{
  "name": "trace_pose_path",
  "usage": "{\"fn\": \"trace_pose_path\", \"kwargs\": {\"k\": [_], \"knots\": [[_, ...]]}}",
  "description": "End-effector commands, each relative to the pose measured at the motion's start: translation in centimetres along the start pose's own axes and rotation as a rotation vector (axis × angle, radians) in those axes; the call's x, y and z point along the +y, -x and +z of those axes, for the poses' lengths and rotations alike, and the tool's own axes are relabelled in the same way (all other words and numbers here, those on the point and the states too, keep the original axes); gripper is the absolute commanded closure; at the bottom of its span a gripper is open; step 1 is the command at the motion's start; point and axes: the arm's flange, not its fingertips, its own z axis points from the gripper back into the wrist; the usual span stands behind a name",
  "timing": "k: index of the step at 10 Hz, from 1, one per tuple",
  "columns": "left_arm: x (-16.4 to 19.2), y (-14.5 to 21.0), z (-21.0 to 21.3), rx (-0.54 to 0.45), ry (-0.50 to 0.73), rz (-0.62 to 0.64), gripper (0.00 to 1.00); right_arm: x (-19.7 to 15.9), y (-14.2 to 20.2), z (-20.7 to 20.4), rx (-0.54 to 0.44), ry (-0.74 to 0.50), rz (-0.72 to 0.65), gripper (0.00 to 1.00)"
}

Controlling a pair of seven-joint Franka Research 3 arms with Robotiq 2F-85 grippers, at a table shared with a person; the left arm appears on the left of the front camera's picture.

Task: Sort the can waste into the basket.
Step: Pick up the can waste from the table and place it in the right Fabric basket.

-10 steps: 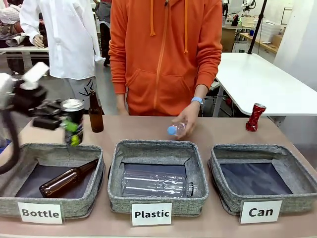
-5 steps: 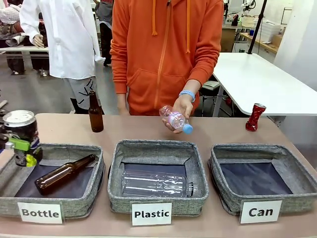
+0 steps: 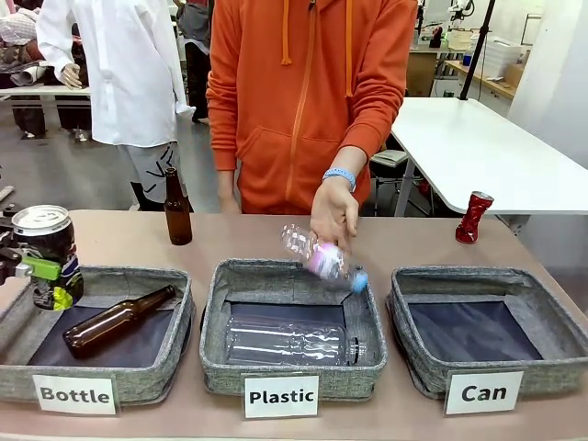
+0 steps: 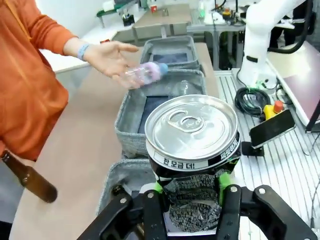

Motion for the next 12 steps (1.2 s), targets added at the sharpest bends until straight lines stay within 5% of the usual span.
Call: {"fn": "trace_pose_path", "kwargs": {"k": [1,2,5,8,9,10,11,12], "knots": [[3.3,-4.4,-7.2,0.117,-0.011,-0.013,0.58,-0.1,-0.2,0.0,-0.014,-0.023,0.023,0.0],[4.6,-6.8,-9.5,0.182,-0.033,-0.044,0.58,-0.1,-0.2,0.0,-0.014,-0.023,0.023,0.0],[6.0,-7.0,-11.7,0.268,-0.12,-0.009,0.58,-0.1,-0.2,0.0,-0.014,-0.023,0.023,0.0],[3.6,-7.3,-13.4,0.269,-0.107,-0.025,0.58,-0.1,-0.2,0.0,-0.014,-0.023,0.023,0.0],[3.2,-8.1,-15.2,0.288,-0.226,0.016,0.58,-0.1,-0.2,0.0,-0.014,-0.023,0.023,0.0],[3.2,-9.8,-18.0,0.201,-0.278,0.02,0.58,0.0,0.0,0.0,0.0,0.0,0.0,0.0],[3.5,-11.9,-22.1,0.187,-0.263,0.027,0.58,1.0,-2.6,6.6,-0.156,-0.038,-0.038,0.0],[4.2,-13.7,-26.1,0.2,-0.255,0.013,0.58,0.6,-3.4,11.5,-0.189,0.01,-0.033,0.0]]}}
